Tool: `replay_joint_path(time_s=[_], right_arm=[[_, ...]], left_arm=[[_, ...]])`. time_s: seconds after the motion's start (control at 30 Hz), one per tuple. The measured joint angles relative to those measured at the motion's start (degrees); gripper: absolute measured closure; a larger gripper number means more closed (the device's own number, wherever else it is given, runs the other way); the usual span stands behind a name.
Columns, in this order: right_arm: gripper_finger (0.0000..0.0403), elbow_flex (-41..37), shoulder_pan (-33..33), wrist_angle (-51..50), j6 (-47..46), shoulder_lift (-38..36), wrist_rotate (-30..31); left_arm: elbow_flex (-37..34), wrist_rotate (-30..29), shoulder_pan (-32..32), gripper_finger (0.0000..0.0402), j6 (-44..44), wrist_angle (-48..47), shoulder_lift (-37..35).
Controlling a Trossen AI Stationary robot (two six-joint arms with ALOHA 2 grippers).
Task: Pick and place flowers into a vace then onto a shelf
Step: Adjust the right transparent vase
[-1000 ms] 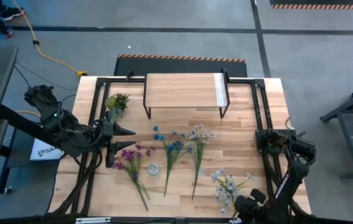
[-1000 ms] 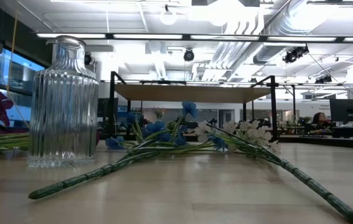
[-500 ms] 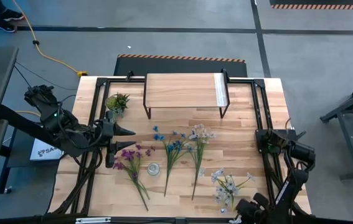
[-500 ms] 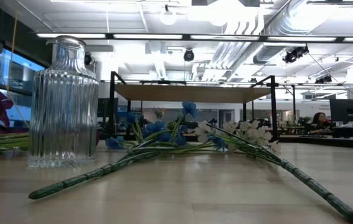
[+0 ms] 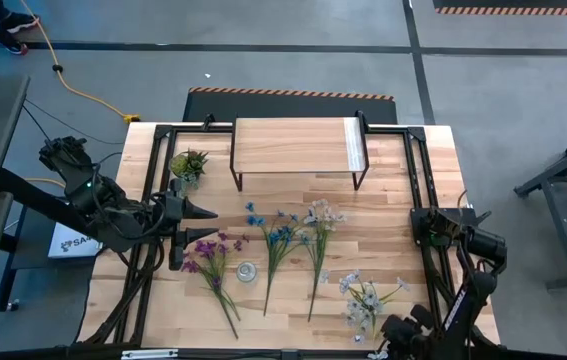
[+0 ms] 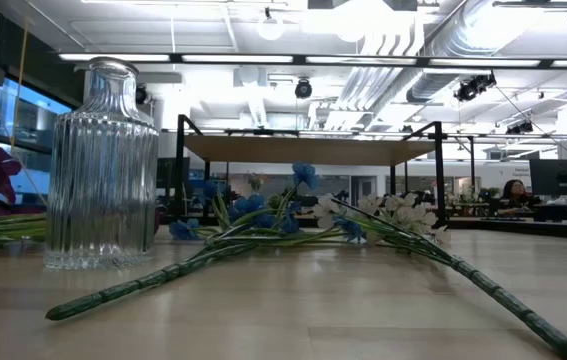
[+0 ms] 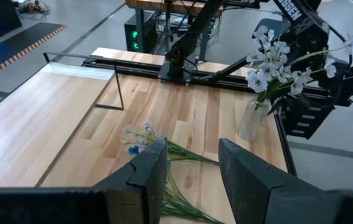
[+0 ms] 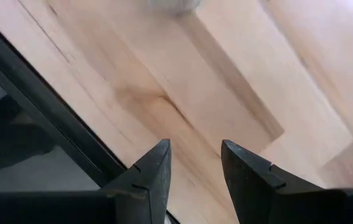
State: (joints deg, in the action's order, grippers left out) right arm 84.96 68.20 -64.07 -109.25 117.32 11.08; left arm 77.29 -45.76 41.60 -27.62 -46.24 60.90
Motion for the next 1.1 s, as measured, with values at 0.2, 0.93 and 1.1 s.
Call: replay_joint_path(time_s=[0.2, 0.93, 1.1], right_arm=[[0.0269, 3.57, 0.12, -4.55, -0.05, -0.11, 1.63], [0.0269, 2.70, -1.48, -5.18, 0.22, 0.07, 5.94], [0.0269, 2.70, -2.36, -5.52, 1.31, 0.09, 7.68]], left_arm=[[0.01, -0.02, 0.01, 0.0222, 0.22, -0.05, 0.00], [0.01, 0.75, 0.00, 0.0222, -0.08, -0.15, 0.00], [-0.01, 2.30, 0.02, 0.0222, -1.11, -0.12, 0.07]])
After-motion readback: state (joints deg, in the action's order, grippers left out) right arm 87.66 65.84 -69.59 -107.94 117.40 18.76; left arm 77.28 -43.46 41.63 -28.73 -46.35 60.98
